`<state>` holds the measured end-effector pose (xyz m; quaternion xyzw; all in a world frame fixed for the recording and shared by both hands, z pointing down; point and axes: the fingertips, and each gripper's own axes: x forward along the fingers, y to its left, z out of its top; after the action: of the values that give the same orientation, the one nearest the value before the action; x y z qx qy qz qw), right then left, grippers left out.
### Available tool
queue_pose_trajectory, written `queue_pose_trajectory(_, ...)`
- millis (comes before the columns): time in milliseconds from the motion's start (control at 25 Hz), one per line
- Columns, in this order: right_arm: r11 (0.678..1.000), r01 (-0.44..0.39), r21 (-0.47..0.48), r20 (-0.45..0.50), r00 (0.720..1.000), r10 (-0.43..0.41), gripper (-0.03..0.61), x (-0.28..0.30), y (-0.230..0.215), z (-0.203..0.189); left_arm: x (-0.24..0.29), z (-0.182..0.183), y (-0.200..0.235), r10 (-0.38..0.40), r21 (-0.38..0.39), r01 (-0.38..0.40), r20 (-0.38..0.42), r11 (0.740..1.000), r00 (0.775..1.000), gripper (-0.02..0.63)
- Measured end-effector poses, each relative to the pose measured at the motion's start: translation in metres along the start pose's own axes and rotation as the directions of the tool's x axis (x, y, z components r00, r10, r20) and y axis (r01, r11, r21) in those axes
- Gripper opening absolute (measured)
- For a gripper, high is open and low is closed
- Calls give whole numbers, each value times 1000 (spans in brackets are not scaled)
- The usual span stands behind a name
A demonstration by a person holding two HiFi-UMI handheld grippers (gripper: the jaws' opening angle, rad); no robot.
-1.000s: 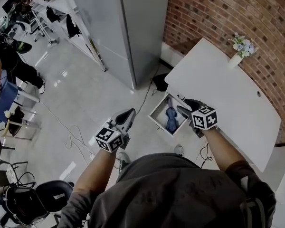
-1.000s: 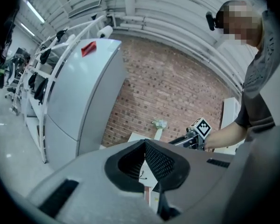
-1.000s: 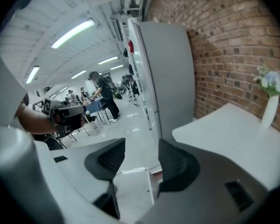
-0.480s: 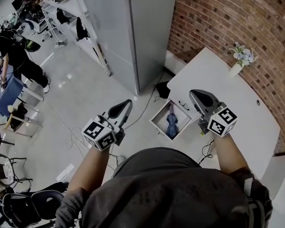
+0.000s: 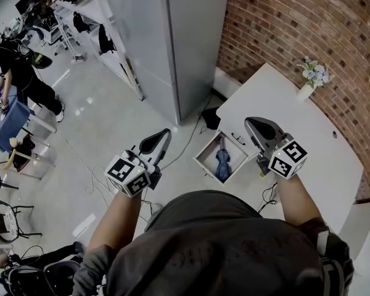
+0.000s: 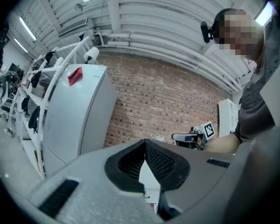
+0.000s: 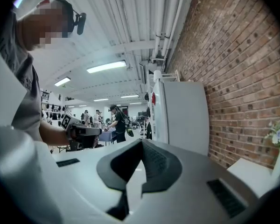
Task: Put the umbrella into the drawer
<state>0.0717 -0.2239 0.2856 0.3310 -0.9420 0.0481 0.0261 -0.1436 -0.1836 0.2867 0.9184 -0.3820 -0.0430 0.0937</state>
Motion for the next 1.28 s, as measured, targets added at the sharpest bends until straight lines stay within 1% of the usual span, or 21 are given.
queue_pose_trajectory(400, 1000, -1, 7, -5, 1000, 1, -9, 3, 1, -2, -1, -2, 1, 1, -1, -1, -3, 1000, 1000, 0)
queue_pose_trajectory(600, 1000, -21, -19, -17, 1000, 21, -9, 5, 6, -3, -2, 0, 1, -3, -1, 3, -5, 1000, 1000, 0)
queue_pose_trajectory(1280, 999, -37, -38, -34, 999, 36, -9, 8, 9, -2, -5, 0, -1, -3, -5, 3, -8, 1000, 1000, 0)
